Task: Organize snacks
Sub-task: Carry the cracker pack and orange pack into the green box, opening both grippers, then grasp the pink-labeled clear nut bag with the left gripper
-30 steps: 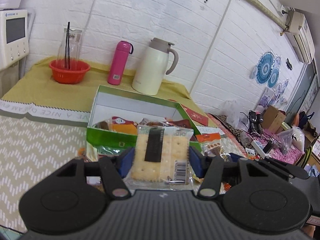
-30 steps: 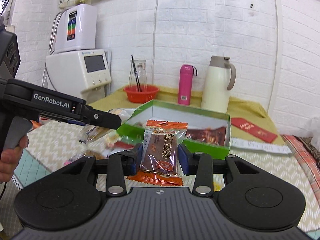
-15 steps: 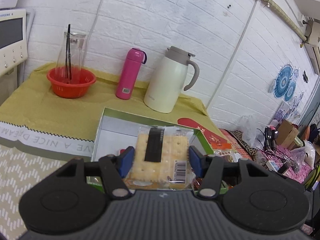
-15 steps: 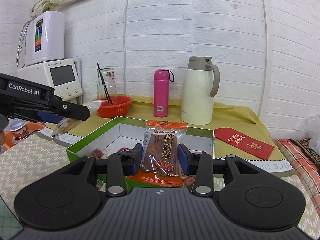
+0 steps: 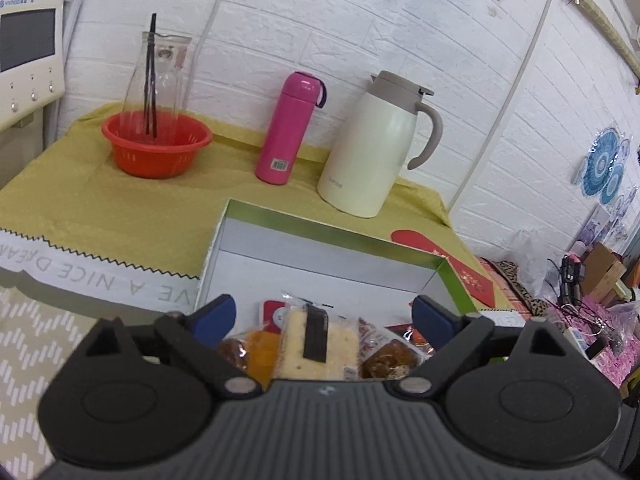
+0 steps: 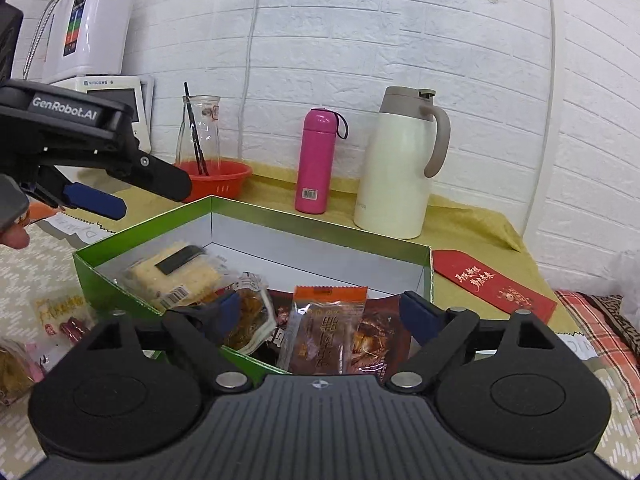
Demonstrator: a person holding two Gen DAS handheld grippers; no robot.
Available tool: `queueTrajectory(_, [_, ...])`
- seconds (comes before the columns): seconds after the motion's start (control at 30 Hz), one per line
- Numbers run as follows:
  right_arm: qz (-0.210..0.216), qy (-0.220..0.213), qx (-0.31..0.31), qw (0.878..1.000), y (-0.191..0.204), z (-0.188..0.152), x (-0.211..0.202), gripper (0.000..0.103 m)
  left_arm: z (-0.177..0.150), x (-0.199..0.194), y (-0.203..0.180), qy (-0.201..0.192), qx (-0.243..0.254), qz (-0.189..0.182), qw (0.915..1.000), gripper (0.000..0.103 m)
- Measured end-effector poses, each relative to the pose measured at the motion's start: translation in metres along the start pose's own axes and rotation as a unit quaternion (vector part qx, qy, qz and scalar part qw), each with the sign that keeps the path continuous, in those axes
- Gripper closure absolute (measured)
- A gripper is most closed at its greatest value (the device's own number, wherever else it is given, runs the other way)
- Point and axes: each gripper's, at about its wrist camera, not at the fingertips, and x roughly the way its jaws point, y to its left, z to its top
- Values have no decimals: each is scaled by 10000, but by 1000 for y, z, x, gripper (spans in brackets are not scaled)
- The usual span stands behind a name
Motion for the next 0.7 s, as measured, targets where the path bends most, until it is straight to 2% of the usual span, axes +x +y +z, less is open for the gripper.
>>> queueTrajectory(0.2, [-34, 132, 80, 9999, 2, 2, -7, 0, -3, -12, -4, -102, 174, 291, 9994, 10])
queueTrajectory(0.3, [42, 50, 107, 9999, 5, 6, -17, 0, -3, -23, -11, -151, 299, 381, 9987, 10])
queueTrajectory(0.7, [118, -234, -172, 9995, 28, 20, -73, 0, -14, -76, -36, -351, 555, 233, 9976, 10])
